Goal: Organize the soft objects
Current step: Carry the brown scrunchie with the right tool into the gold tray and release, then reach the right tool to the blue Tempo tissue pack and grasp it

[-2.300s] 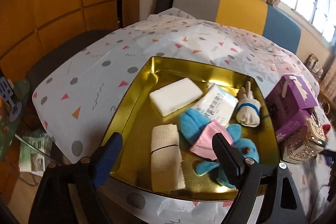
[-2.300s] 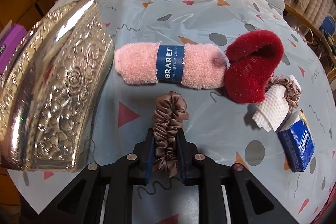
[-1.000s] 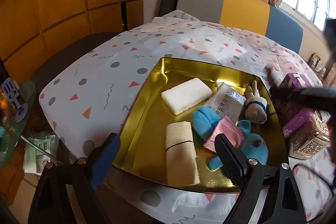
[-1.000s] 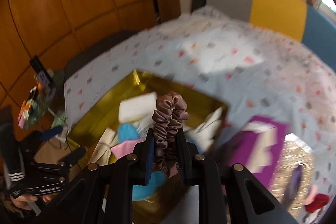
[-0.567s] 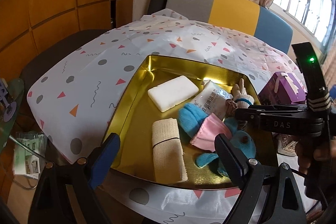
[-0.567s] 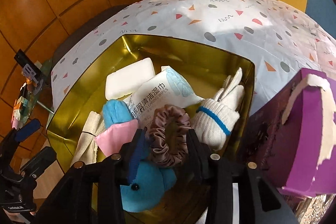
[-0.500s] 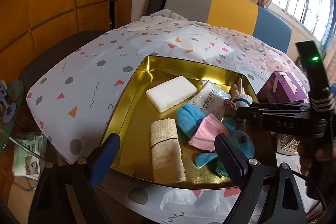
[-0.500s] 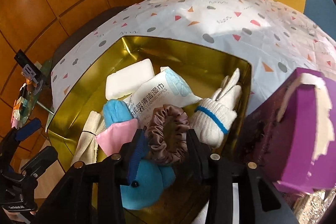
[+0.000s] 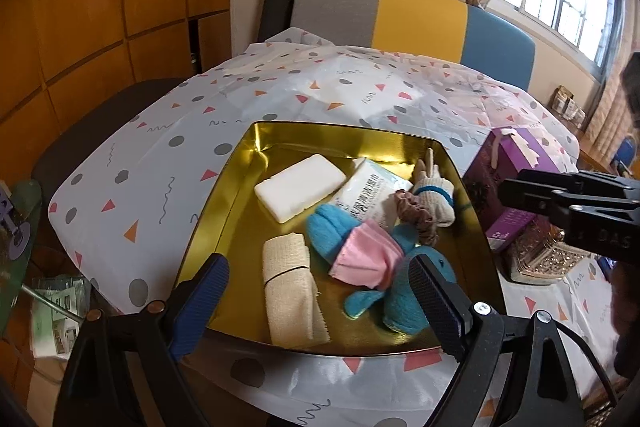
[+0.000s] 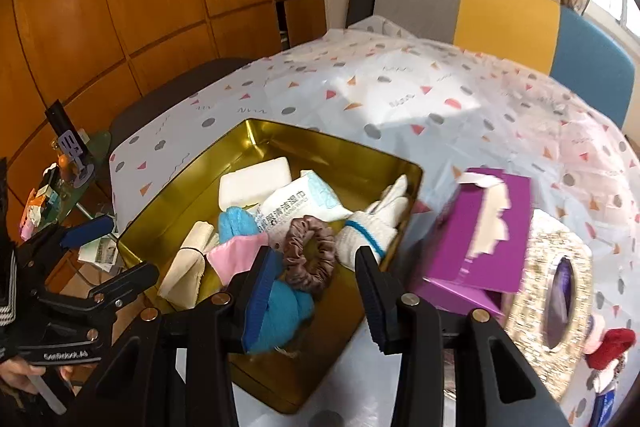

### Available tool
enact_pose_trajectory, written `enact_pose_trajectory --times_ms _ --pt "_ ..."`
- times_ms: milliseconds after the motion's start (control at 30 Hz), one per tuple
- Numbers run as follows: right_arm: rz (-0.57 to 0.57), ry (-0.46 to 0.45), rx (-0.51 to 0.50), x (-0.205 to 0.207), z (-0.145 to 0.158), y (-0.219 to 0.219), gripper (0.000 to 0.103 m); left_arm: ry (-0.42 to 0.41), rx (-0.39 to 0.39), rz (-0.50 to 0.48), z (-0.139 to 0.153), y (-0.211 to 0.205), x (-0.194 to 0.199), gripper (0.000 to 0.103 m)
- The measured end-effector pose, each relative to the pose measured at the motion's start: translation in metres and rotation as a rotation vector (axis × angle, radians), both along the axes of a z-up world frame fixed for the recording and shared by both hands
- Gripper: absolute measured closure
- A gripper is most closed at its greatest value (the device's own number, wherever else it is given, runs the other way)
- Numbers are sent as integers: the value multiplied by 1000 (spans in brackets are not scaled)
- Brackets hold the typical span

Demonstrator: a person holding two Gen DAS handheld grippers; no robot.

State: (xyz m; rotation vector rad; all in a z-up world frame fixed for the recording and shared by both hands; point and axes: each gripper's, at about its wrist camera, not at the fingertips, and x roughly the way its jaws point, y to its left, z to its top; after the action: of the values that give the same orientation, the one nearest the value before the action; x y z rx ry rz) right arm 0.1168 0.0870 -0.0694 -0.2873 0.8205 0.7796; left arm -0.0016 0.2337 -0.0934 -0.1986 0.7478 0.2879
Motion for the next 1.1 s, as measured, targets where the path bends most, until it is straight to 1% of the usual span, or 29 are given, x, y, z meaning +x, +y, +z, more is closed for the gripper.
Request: enact_pose_trajectory --times_ms 233,267,567,600,633,767,833,1000,1033,1067,1100 --pt "-67 -32 20 -2 10 -40 62 -7 17 -45 5 -17 1 11" --pt "-67 -32 20 -2 10 -40 62 -7 17 -51 5 -18 1 11" --pt "-245 -77 42 20 28 -122 62 -5 39 -103 11 -38 5 11" --pt "-245 -77 42 20 28 -122 62 -5 42 -109 11 -40 6 11" --pt "-286 -88 43 26 32 -140 62 -3 44 -116 12 -43 7 11" --pt "-388 -93 61 40 36 -182 62 0 51 -140 13 -52 10 11" --pt "-457 -98 69 47 37 -205 61 2 56 -154 14 -58 11 11" --pt "-623 -89 85 64 30 -263 61 13 64 -189 13 -71 16 11" --pt "-651 -87 84 67 28 -273 61 14 65 -196 13 -73 17 11" --pt "-651 -87 84 67 28 -273 61 15 67 -202 13 -76 17 11" --pt "-687 -81 86 70 25 -285 61 16 69 -211 14 -79 18 11"
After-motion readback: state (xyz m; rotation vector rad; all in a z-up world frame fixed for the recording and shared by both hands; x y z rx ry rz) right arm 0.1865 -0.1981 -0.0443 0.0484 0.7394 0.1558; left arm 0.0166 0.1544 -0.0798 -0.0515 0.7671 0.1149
